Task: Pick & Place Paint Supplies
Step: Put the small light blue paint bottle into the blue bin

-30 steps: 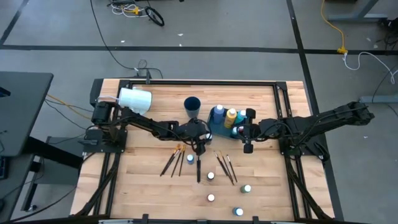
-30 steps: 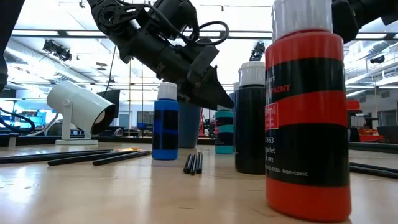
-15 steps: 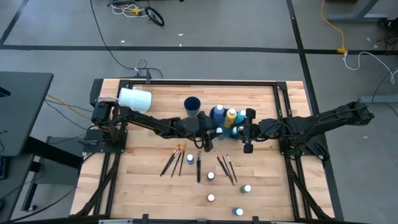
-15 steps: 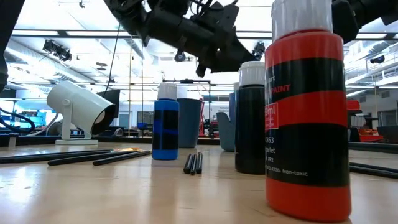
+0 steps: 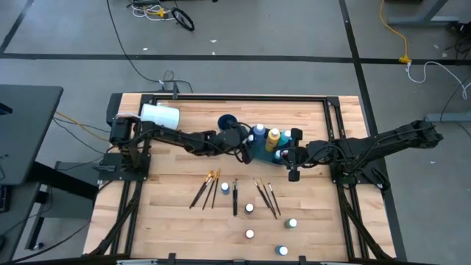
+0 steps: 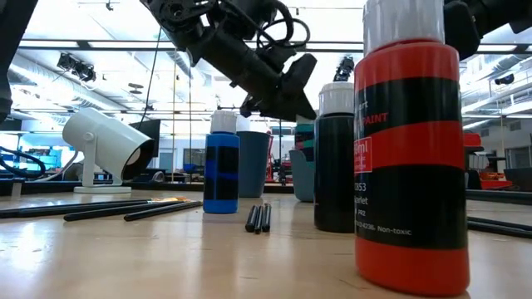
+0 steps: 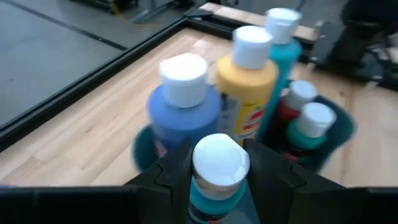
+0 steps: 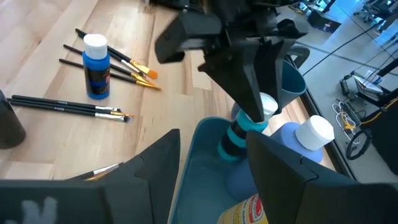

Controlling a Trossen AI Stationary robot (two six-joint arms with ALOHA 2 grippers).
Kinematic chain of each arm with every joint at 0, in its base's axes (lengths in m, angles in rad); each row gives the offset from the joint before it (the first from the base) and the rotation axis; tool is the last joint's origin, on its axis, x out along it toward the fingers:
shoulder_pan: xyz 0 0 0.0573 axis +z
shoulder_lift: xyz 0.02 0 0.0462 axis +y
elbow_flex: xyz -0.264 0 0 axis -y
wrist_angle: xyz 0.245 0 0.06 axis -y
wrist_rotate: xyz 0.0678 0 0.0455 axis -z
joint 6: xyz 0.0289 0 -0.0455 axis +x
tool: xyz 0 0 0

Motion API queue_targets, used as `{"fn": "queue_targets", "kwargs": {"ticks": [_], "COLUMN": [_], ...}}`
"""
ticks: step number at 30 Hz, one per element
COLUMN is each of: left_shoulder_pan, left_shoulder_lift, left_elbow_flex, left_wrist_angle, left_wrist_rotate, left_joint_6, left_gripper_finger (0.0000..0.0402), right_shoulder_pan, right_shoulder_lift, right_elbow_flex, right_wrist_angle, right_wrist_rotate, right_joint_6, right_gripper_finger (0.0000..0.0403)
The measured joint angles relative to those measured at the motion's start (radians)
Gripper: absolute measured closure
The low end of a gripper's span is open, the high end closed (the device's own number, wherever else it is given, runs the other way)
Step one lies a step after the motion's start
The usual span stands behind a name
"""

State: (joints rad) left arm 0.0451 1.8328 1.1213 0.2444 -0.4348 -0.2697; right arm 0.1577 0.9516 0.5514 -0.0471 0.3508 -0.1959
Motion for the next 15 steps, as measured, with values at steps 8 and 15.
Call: {"fn": "queue_targets", "kwargs": {"ticks": [8,15], "left_shoulder_pan": [0.013,0.014], "left_shoulder_lift": [0.000,0.002], "left_elbow_flex": [-0.024,-0.102], "left_wrist_angle": [0.019,0.109], "left_wrist_rotate": [0.033,0.023], "left_joint_6": [-0.011,-0.048], "left_gripper_finger": [0.0271,0.0260], "right_shoulder_pan": [0.000,0.000], "right_shoulder_lift": [0.000,0.000], "right_elbow_flex": [0.000,0.000], "right_wrist_angle": [0.000,0.001], "right_wrist_rotate": [0.000,0.000], "right_joint_6": [0.000,0.001], "right_gripper_finger": [0.0213,0.0213]}}
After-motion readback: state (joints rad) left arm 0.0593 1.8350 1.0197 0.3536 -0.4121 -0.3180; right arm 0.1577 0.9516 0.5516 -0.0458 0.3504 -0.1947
